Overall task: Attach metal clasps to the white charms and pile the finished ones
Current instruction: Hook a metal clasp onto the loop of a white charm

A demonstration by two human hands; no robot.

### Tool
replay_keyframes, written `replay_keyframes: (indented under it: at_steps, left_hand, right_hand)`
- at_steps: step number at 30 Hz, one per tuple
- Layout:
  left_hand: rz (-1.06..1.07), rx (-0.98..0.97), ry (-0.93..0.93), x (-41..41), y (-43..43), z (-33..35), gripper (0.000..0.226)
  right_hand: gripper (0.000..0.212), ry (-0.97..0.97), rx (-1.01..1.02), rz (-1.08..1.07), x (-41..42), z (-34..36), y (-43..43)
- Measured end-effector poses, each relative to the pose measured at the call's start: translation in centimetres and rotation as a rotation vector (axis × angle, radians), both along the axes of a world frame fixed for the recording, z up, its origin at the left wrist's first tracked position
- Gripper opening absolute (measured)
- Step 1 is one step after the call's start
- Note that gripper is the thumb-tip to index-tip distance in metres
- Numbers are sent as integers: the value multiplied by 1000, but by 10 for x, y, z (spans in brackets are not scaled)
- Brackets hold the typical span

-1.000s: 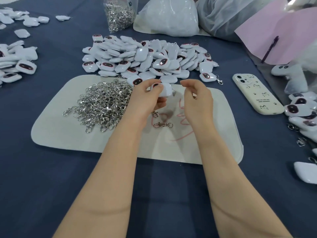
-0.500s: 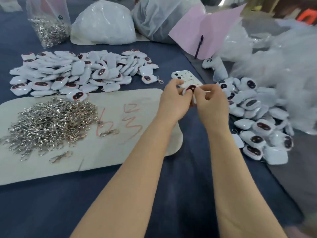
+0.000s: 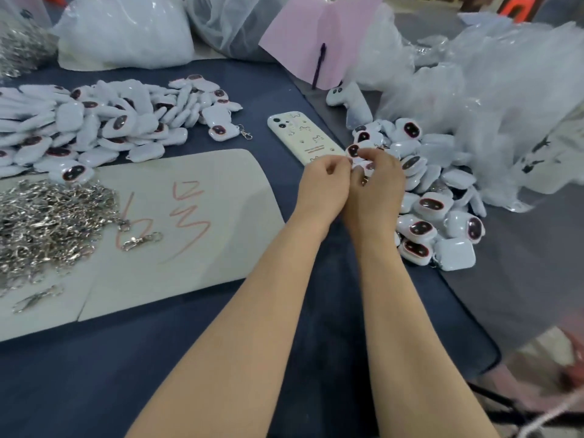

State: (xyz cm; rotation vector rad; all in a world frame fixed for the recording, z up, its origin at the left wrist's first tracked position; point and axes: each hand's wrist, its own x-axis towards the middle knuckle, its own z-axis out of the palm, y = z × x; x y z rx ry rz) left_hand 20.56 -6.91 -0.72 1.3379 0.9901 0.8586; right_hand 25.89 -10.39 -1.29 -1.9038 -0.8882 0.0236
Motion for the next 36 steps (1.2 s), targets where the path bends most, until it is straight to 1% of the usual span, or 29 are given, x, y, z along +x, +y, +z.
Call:
replay_keyframes:
  at_steps: [4,6,8,9,12,15,18,21,24,26,28,29,31,33,35,36]
  left_hand:
    - [202,-8,-91,-50,20,19,19]
    - [294,-14,-118,-83,28,22,19]
    - [414,-14,-123,-123,36,20,18]
    - [482,-12,-129,-142,40,18,16]
    - [650,-18,-158,-198,51,13,11]
    - [783,-13,-182,-236,61,9,14]
    - [882,-16,-180,-260,73,4,16]
    - [925,-64,-289,-268,79,0,14]
    - [955,-83,-358,-271,83,-3,11]
    - [956,-91,-371,-270,85,-3,11]
    - [949,-93,-377,-268,85,-3,10]
    - [942,-93,-375,-267,85,-2,10]
    - [925,-93,-363,-265,84,-2,10]
    - [919,-73,-335,-264,81,-2,10]
    - [897,-29,-244,-265,79,-3,15]
    - [872,-2,-160,-264,78,-3,18]
  right_hand:
    - [25,228,115,309,-50,17,30]
    - [24,286,126,434,-78,17,43]
    - [22,334,79,568,-111,12,58]
    - [22,316,24,635,-126,8,65]
    - [23,130,-174,797,-170,-7,82]
    - [26,11,-241,855,-199,-18,92]
    - [32,-114,-243,878,-225,-23,107]
    - [37,-234,-233,913,-243,-28,126]
    - [38,-364,-362,852,-259,-33,140]
    - [38,-384,-407,813,-265,-34,144]
    - [34,-323,-384,768,-266,-31,148]
    - [32,-244,-363,761,-265,-28,151]
    - [29,-44,-296,810,-262,-23,151]
    - [28,46,-202,863,-256,-21,146]
    - [26,123,-84,836,-243,-17,137]
    - [25,220,-18,808,-234,-13,133]
